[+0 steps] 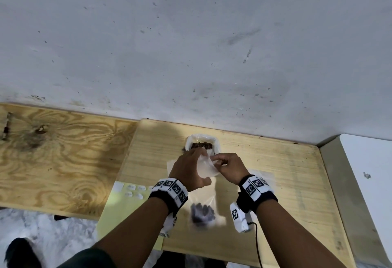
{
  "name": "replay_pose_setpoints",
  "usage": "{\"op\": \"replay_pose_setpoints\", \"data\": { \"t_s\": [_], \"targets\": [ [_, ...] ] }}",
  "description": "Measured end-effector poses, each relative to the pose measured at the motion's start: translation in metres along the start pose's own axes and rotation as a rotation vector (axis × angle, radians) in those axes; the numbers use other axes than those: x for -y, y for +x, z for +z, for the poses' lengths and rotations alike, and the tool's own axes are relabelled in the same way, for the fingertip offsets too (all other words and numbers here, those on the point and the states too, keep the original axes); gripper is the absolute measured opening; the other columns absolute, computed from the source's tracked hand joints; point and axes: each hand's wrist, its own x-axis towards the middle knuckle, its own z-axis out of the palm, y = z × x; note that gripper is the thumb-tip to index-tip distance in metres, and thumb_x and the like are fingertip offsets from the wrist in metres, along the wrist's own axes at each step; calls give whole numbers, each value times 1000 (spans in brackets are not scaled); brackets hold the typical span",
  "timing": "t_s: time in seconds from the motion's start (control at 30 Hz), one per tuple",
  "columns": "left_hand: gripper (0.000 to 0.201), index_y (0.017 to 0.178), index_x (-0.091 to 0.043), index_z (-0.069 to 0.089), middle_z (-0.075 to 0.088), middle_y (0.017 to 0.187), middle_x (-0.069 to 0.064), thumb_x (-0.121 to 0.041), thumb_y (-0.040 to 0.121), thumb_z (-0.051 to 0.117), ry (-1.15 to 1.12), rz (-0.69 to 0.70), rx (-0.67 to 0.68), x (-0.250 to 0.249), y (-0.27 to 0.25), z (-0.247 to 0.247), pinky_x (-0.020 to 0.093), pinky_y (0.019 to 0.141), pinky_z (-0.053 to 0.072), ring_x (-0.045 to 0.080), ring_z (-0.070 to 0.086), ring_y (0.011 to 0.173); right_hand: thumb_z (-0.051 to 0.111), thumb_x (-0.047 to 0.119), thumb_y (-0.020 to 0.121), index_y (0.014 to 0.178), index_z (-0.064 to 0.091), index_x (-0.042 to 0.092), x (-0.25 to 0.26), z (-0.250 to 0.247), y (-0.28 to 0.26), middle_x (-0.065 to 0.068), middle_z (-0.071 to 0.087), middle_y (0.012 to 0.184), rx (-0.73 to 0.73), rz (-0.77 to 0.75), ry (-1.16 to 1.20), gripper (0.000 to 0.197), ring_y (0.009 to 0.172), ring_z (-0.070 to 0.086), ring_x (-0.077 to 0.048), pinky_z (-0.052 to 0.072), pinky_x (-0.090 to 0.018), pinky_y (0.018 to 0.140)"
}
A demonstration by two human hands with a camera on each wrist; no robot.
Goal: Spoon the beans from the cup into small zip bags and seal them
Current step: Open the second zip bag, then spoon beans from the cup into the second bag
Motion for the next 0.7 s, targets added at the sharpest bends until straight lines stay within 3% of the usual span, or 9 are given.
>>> {"op": "replay_pose_setpoints", "data": {
  "t_s": [0.07, 0.13, 0.17, 0.27, 0.33, 0.47, 0.57, 0.63, 0.7],
  "targets": [
    [68, 114, -27, 52, 59, 114, -8, -35, 54, 83, -86, -40, 14, 5, 0, 1, 30, 78, 50, 18, 58, 99, 61, -2, 85, 97, 78, 18, -2, 1, 1, 10, 71, 82, 35, 46, 34, 29, 73, 62, -2, 46, -16, 68],
    [65, 109, -26, 55, 61, 108, -9, -32, 53, 86, -160, -85, 9, 12, 2, 2, 26, 75, 48, 16, 59, 95, 64, 0, 86, 94, 78, 19, -2, 0, 2, 19, 66, 64, 67, 94, 100, 24, 55, 56, 5, 42, -13, 59],
    [63, 106, -28, 55, 61, 106, -9, -32, 52, 87, -194, -124, -3, 15, 4, 2, 24, 73, 47, 15, 59, 93, 65, 3, 86, 92, 78, 19, -2, 0, 3, 18, 67, 63, 46, 119, 148, 21, 54, 55, 4, 41, -13, 57],
    [62, 102, -31, 53, 61, 103, -10, -30, 52, 90, -311, -282, -42, 25, 12, -3, 22, 73, 44, 13, 59, 90, 70, 13, 83, 91, 75, 23, -8, -3, 9, 6, 72, 86, -269, 152, 177, 14, 82, 65, -11, 48, -25, 73],
    [64, 105, -27, 55, 60, 105, -9, -28, 53, 91, -388, -397, -51, 33, 19, -7, 24, 74, 44, 14, 58, 93, 74, 28, 82, 103, 69, 25, -11, -7, 13, 3, 68, 102, -390, 212, 42, 22, 96, 64, -18, 47, -29, 80],
    [77, 108, -25, 55, 61, 109, -5, -43, 40, 88, -524, -534, -24, 45, 33, -14, 27, 75, 45, 15, 59, 97, 71, 59, 77, 132, 53, 22, -18, -12, 26, -3, 61, 126, -111, 442, -190, 69, 112, 62, -26, 46, -30, 86],
    [84, 104, -27, 56, 62, 111, -4, -52, 28, 81, -579, -572, 8, 51, 42, -15, 32, 79, 49, 17, 60, 101, 70, 56, 79, 113, 66, 18, -22, -9, 37, -6, 68, 115, -38, 462, -261, 52, 104, 64, -25, 48, -29, 83],
    [87, 105, -27, 56, 61, 112, -5, -52, 26, 82, -598, -577, 34, 54, 47, -14, 32, 81, 48, 17, 59, 105, 71, 47, 82, 89, 70, 18, -21, -7, 42, -5, 71, 92, -78, 410, -238, 30, 85, 66, -23, 48, -27, 72],
    [89, 107, -25, 57, 61, 113, -5, -52, 26, 83, -596, -581, 60, 56, 51, -14, 30, 81, 47, 16, 58, 105, 70, 36, 84, 79, 69, 20, -19, -6, 47, -3, 69, 78, -168, 351, -174, 17, 76, 65, -24, 46, -27, 65]
  ]
}}
